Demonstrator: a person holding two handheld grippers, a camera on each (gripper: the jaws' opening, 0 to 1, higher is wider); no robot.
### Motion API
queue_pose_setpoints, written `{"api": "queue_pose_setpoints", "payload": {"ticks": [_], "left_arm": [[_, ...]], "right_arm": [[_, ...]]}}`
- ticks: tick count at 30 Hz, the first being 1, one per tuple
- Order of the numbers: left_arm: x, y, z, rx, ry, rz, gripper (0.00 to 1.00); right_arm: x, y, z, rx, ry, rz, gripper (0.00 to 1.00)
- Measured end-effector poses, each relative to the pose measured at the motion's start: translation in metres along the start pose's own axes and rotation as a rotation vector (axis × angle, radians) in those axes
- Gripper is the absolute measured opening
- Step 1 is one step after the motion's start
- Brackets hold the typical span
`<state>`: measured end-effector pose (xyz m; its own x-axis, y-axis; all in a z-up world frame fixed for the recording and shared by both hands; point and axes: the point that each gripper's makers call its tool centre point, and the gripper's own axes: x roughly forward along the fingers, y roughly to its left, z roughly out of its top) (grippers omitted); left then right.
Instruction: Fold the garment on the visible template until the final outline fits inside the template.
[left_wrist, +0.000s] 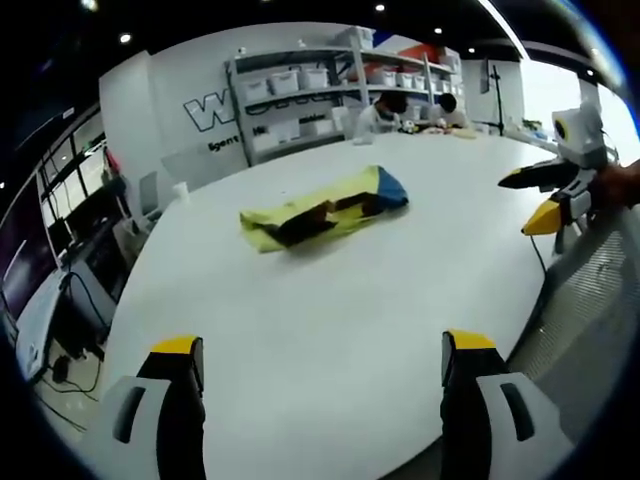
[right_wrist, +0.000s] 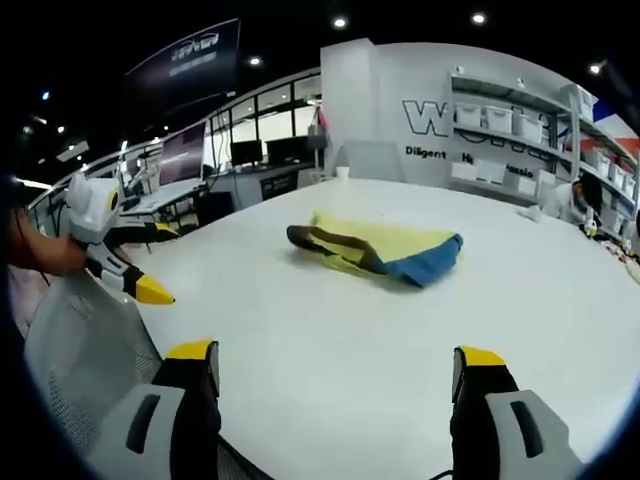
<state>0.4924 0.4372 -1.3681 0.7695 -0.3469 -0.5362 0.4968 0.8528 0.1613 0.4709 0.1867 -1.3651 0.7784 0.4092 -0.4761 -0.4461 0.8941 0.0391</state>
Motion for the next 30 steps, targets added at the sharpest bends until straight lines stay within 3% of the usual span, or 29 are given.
{"api": "queue_pose_setpoints", "payload": {"ticks": [12, 18, 30], "left_arm": [[0.001, -0.001, 0.003, -0.014, -0.007, -0.011, 0.99], [0.001, -0.002, 0.003, -0.012, 0.0, -0.018, 0.97], [0.013, -0.001, 0.015, 0.023, 0.012, -0.06, 0.96]], "right_arm": [[-0.001, -0.007, -0.001, -0.003, 0.011, -0.029, 0.94], [-0.003, -0.008, 0.003, -0.06, 0.011, -0.034, 0.84], [0.003, -0.013, 0.008, -0.11, 0.024, -0.019, 0.84]]}}
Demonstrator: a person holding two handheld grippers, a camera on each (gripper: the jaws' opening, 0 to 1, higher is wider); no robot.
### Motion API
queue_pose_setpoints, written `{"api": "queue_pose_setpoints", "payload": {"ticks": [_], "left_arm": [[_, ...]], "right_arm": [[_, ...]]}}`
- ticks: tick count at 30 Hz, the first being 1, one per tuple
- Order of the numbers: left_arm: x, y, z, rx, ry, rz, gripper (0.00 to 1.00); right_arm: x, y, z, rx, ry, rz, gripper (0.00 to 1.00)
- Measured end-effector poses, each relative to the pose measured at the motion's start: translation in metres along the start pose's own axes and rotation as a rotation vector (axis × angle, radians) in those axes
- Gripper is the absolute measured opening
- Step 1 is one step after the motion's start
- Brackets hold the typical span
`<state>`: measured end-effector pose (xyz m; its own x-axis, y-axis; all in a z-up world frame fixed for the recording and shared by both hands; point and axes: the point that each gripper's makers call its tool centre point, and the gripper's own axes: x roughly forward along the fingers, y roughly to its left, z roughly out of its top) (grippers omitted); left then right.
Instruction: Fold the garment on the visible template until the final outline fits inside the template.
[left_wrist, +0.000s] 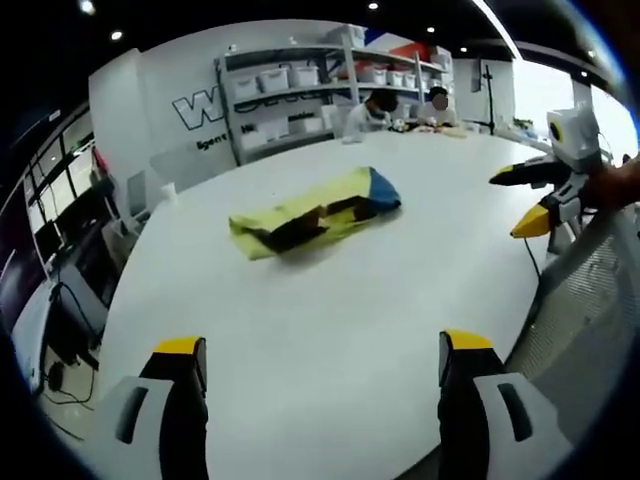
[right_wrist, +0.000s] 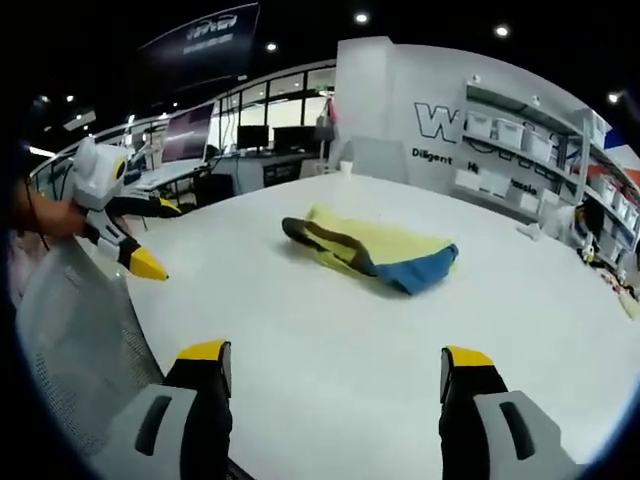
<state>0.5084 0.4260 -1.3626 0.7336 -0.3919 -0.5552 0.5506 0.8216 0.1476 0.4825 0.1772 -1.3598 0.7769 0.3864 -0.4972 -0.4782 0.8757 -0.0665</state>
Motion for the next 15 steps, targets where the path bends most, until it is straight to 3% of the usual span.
{"api": "queue_pose_setpoints", "payload": {"ticks": [15], "left_arm": [[0.027, 0.008, 0.018, 0.099, -0.003, -0.064, 0.85]], "right_arm": [[0.021, -0.008, 0.018, -0.071, -0.003, 0.026, 0.8]]}}
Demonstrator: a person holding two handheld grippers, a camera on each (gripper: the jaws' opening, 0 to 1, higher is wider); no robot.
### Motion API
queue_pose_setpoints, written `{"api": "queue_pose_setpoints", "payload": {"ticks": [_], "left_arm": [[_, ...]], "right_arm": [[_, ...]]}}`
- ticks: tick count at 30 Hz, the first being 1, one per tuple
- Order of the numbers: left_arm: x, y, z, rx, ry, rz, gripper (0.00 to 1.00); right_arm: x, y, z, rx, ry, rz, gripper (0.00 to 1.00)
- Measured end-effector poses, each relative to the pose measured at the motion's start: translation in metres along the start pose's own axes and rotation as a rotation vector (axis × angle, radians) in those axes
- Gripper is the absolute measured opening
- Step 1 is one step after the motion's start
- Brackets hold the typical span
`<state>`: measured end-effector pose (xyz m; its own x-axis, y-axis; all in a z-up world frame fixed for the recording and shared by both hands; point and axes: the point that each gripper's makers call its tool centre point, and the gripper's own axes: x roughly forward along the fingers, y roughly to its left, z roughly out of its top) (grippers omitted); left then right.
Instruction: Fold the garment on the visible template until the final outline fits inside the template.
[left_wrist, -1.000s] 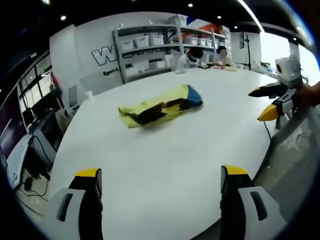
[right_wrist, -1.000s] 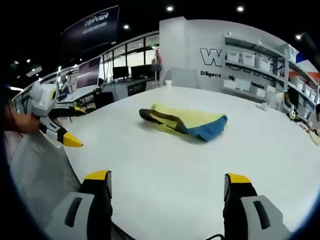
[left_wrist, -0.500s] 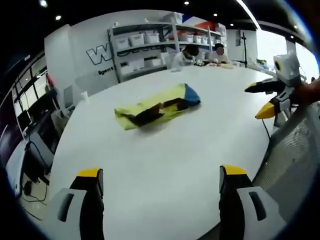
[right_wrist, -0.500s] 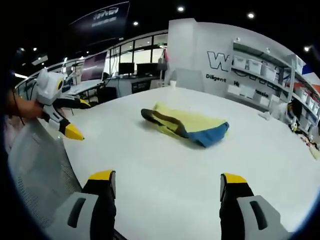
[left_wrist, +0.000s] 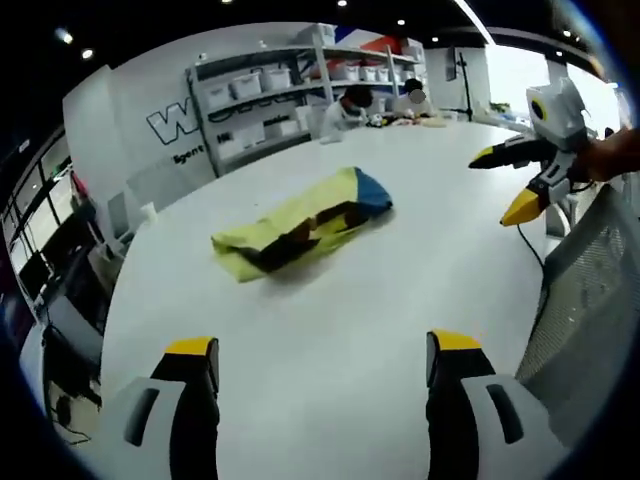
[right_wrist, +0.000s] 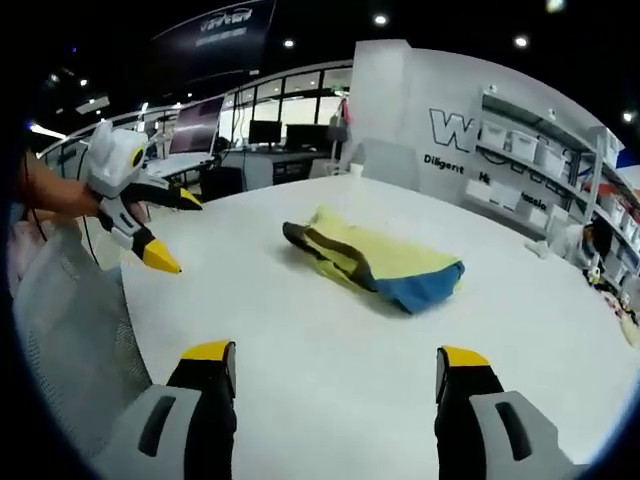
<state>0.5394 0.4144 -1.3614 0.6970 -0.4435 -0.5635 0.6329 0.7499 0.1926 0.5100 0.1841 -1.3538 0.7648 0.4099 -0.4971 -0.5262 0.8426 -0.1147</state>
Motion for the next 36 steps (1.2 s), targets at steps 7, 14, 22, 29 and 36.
{"api": "queue_pose_setpoints", "payload": {"ticks": [7, 14, 22, 29, 36], "left_arm": [[0.012, 0.007, 0.011, 0.043, -0.009, -0.033, 0.78], [0.027, 0.006, 0.016, 0.134, 0.003, -0.076, 0.69], [0.045, 0.012, 0.028, 0.108, -0.009, -0.111, 0.57], [0.061, 0.022, 0.048, 0.139, -0.025, -0.13, 0.46], [0.076, 0.023, 0.056, 0.243, -0.018, -0.166, 0.32]], "right_arm": [[0.014, -0.007, 0.008, -0.065, 0.013, 0.017, 0.79], [0.028, -0.02, 0.017, -0.135, 0.047, 0.029, 0.74], [0.042, -0.023, 0.024, -0.188, 0.053, 0.055, 0.63], [0.058, -0.028, 0.031, -0.192, 0.068, 0.066, 0.51], [0.078, -0.034, 0.03, -0.246, 0.106, 0.081, 0.36]]}}
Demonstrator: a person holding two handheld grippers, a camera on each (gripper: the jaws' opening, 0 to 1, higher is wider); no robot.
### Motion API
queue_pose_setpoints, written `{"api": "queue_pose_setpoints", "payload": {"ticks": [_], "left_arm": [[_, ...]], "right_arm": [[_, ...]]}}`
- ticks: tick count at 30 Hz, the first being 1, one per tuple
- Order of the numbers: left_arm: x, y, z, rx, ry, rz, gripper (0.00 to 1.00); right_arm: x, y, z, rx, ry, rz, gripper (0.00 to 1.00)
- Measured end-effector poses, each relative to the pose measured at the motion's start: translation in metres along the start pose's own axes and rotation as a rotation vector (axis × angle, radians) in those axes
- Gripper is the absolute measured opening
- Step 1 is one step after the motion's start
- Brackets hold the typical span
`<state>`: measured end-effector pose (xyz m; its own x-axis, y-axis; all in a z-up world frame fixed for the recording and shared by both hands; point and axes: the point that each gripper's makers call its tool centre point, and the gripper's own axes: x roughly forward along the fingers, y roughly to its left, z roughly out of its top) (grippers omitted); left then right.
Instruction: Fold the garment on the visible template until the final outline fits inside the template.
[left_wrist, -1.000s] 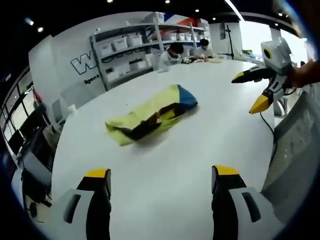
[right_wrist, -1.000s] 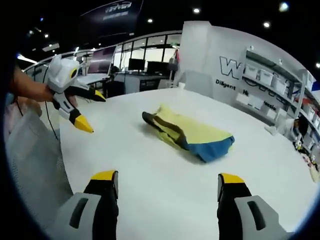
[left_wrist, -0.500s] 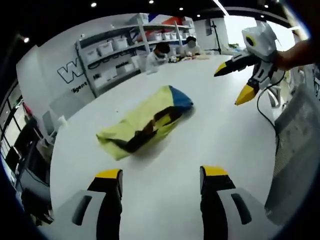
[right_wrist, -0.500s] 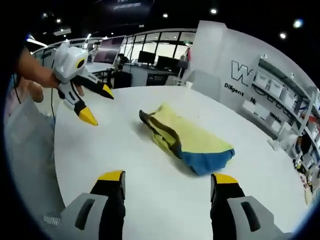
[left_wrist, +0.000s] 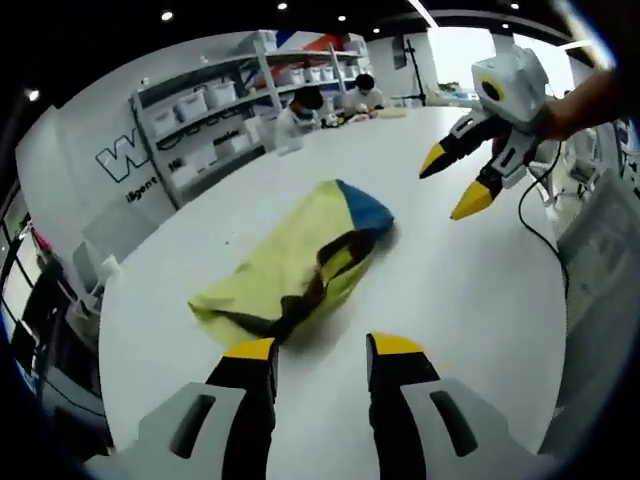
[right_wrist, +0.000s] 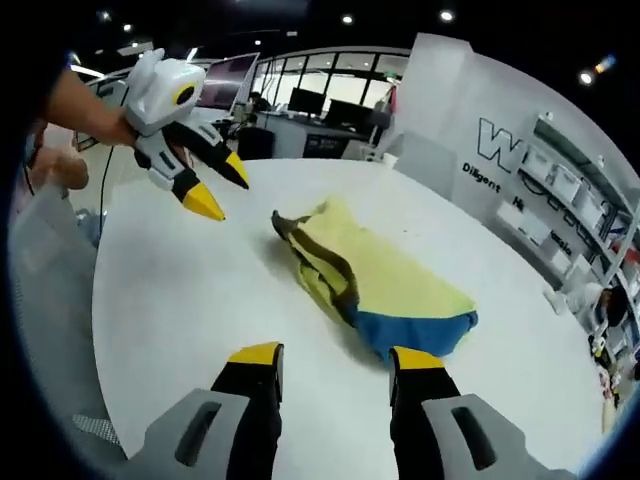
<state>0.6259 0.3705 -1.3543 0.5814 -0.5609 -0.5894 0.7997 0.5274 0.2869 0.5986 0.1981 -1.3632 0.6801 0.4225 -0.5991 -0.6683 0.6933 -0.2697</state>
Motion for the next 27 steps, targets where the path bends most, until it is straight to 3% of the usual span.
{"api": "queue_pose_setpoints", "payload": {"ticks": [3, 6, 13, 17, 27], "left_arm": [[0.006, -0.001, 0.002, 0.079, 0.005, -0.017, 0.26], [0.013, 0.001, 0.004, 0.105, 0.008, -0.025, 0.23], [0.029, 0.007, 0.01, 0.143, 0.017, -0.029, 0.24], [0.037, 0.007, 0.007, 0.213, 0.034, -0.04, 0.27], [0.054, 0.01, -0.008, 0.216, 0.091, -0.066, 0.23]], "right_arm": [[0.008, -0.004, 0.002, -0.007, 0.008, 0.008, 0.34], [0.018, -0.007, 0.003, -0.015, 0.015, 0.016, 0.32], [0.036, -0.012, 0.006, -0.018, 0.024, 0.035, 0.27], [0.046, -0.013, 0.001, -0.024, 0.037, 0.047, 0.25], [0.07, -0.018, -0.012, -0.032, 0.08, 0.056, 0.19]]}}
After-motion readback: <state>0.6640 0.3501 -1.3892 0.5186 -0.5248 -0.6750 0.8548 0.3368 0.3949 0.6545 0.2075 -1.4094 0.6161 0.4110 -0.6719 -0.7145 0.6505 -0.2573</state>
